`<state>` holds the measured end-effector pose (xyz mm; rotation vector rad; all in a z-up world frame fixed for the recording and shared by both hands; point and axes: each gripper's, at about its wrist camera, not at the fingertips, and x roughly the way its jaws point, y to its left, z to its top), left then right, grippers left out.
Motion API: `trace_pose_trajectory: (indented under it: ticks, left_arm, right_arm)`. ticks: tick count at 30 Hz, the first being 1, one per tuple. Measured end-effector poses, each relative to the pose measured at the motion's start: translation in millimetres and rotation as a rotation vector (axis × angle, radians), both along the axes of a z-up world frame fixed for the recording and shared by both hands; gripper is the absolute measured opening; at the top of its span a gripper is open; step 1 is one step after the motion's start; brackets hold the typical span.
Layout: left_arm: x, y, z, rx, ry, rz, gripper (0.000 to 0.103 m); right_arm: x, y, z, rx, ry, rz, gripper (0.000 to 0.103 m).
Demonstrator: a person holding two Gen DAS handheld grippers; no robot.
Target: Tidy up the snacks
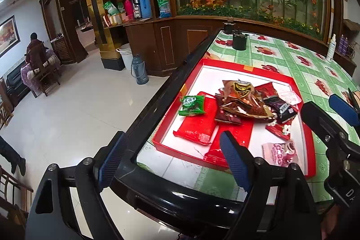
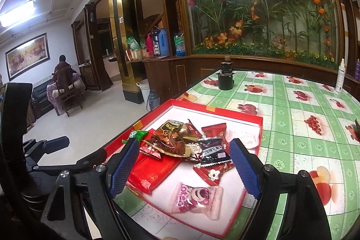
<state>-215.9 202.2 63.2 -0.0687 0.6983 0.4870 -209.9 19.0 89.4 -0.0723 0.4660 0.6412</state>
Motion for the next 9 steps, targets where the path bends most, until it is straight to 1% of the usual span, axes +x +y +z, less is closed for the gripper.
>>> trace_pose_trajectory:
  ticks: [5, 7, 9]
  left_arm:
    - [-5, -11, 8, 0.019, -0.036, -0.011, 0.085]
    - [-7, -18, 12, 0.036, -0.066, -0.035, 0.085]
    - [-4, -26, 15, 0.073, -0.073, -0.040, 0.085]
  right_arm:
    - [-7, -10, 4, 0.019, -0.013, -0.010, 0.084]
    - [-8, -14, 5, 0.026, -0.015, -0.015, 0.084]
    - [-7, -19, 5, 0.036, -0.009, -0.023, 0.084]
